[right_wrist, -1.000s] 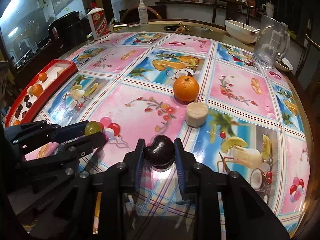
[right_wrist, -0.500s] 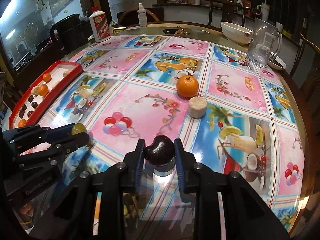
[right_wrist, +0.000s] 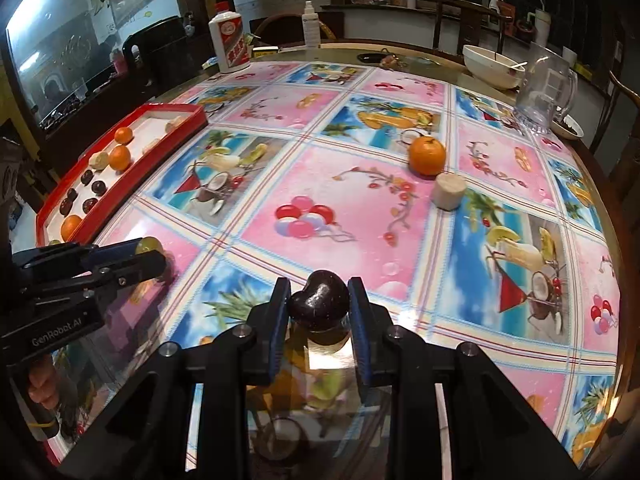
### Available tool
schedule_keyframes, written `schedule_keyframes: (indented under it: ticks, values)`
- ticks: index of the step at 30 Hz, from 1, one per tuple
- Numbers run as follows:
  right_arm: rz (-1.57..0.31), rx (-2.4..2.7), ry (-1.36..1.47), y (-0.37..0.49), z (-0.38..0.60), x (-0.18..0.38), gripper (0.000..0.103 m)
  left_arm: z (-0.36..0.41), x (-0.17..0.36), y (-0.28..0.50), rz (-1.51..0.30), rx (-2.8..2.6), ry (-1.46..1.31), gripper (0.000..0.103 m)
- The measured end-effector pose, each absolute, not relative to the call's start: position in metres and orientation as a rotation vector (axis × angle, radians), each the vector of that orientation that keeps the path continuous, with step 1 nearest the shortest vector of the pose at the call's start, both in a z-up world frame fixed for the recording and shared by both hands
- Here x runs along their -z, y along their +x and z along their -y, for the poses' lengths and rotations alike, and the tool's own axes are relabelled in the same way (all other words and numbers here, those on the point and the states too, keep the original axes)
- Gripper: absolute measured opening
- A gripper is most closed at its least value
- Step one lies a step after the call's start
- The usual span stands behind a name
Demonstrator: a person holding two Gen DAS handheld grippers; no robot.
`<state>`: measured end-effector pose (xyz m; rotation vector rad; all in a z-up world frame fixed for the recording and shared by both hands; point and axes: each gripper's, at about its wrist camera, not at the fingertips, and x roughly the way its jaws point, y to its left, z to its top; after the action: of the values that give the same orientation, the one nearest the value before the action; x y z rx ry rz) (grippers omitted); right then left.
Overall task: Organize fruits
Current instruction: 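Carry the grape and date into the tray and open both tools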
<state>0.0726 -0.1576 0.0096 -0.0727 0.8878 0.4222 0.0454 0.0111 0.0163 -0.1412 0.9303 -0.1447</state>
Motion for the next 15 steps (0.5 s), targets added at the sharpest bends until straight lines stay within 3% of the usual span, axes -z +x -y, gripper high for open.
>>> schedule_keyframes:
  ticks: [15]
  values:
    - [-0.864, -0.517, -0.116, 0.075, 0.086, -0.031, 0.031, -0.067, -0.043, 0.032, -0.857, 0.080, -0.206, 0.023]
